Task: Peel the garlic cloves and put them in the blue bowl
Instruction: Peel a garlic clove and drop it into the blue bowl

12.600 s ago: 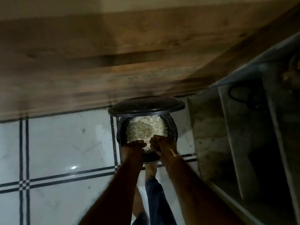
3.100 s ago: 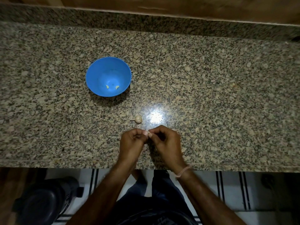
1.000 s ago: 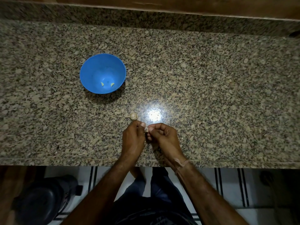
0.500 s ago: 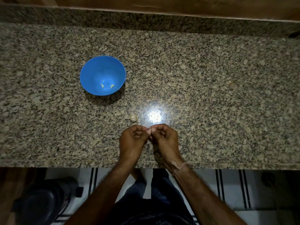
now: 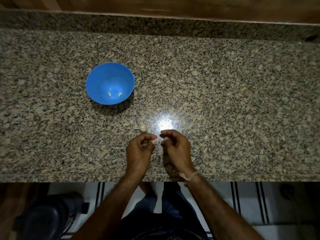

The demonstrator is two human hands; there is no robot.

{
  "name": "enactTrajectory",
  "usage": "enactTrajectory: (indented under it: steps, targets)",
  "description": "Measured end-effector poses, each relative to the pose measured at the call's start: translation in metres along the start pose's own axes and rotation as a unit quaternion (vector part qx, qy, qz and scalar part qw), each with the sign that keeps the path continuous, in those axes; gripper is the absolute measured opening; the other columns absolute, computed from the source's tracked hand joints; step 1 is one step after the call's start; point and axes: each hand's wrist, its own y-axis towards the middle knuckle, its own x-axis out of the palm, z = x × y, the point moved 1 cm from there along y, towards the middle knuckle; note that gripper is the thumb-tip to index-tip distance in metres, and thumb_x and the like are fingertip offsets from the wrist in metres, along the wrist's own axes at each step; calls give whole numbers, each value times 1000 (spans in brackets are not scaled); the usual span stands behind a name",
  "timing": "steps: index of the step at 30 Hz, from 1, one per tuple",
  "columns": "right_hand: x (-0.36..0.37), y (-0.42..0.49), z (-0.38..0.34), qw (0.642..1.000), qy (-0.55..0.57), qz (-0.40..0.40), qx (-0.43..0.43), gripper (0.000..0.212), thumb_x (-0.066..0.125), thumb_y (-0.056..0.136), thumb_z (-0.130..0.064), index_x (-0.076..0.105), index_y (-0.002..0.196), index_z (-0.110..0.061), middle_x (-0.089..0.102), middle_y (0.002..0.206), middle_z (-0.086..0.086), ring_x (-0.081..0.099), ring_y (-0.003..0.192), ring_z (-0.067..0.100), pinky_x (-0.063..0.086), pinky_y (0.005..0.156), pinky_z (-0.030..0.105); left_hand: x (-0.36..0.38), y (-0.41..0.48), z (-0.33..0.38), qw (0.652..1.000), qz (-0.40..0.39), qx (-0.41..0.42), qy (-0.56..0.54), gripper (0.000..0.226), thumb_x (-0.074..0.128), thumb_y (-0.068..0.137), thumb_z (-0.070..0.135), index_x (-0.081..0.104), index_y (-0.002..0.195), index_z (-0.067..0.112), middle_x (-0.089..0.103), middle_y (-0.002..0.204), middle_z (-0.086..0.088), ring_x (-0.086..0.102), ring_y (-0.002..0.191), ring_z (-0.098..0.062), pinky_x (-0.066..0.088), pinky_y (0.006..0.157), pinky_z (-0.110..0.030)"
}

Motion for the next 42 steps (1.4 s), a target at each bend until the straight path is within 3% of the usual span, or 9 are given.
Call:
enactTrajectory:
  steps: [2, 7, 12, 15, 18, 23, 31, 37, 42]
  targets:
    - [-3, 0, -2, 999, 20, -32, -7, 17, 67, 99, -6, 78, 108, -14, 79, 105, -2, 74, 103, 15, 62, 92, 36, -1, 2, 1, 1000, 7, 9, 0, 14, 76, 92, 9, 73, 94, 23, 74, 85, 3, 71, 82, -14, 62, 77, -36]
    - [2, 0, 2, 997, 51, -51, 28, 7, 72, 95, -10, 79, 95, -11, 78, 91, 13, 74, 85, 32, 63, 81, 47, -3, 6, 4, 999, -2, 30, 11, 19, 80, 87, 7, 68, 96, 19, 72, 87, 3, 68, 82, -9, 61, 76, -30]
    - [9, -4, -7, 977, 173, -50, 118, 7, 65, 99, 2, 72, 101, 3, 74, 86, 20, 67, 75, 21, 59, 73, 32, -4, 6, 0, 996, 1, -43, -78, 25, 78, 89, 6, 67, 105, 21, 76, 92, -2, 75, 90, -21, 64, 83, -46]
    - [7, -6, -9, 990, 121, -59, 52, 7, 70, 97, -2, 75, 100, -4, 78, 94, 16, 74, 88, 27, 63, 83, 39, -9, 6, 2, 999, 1, 2, -38, 23, 78, 89, 8, 65, 103, 21, 74, 93, 0, 72, 89, -15, 61, 80, -32]
    - [4, -5, -15, 997, 22, -64, -37, 9, 74, 93, -3, 79, 98, -10, 79, 94, 3, 76, 93, 22, 64, 83, 36, -12, 7, 5, 999, -6, 49, 13, 21, 76, 91, 10, 64, 103, 22, 71, 91, 7, 67, 82, -3, 56, 74, -19]
    - [2, -1, -22, 997, 30, -61, -20, 5, 79, 90, -3, 79, 93, -7, 79, 86, 5, 74, 82, 13, 59, 72, 23, -10, 11, 3, 999, -13, 6, -40, 25, 77, 90, 8, 63, 107, 21, 73, 97, -3, 71, 91, -16, 61, 82, -33]
    - [2, -5, -21, 995, 73, -61, 2, 3, 79, 90, -6, 80, 93, -5, 79, 86, 12, 75, 81, 28, 63, 74, 31, -9, 11, 5, 997, -18, -2, -72, 29, 77, 89, 6, 59, 110, 18, 74, 97, -7, 72, 91, -21, 61, 80, -33]
    - [3, -3, -14, 993, 94, -68, 28, 6, 78, 92, -6, 80, 97, -6, 78, 89, 17, 74, 91, 44, 63, 85, 55, -6, 11, 6, 997, -9, -10, -78, 32, 76, 89, 4, 54, 108, 18, 72, 98, -7, 72, 91, -20, 61, 80, -34]
    - [6, -3, -10, 971, 190, -82, 123, 7, 74, 94, -3, 78, 100, -2, 77, 96, 25, 71, 84, 34, 57, 88, 51, -1, 7, 9, 998, -15, 9, -65, 31, 70, 92, 1, 47, 105, 18, 67, 95, -8, 67, 78, -8, 57, 65, -21]
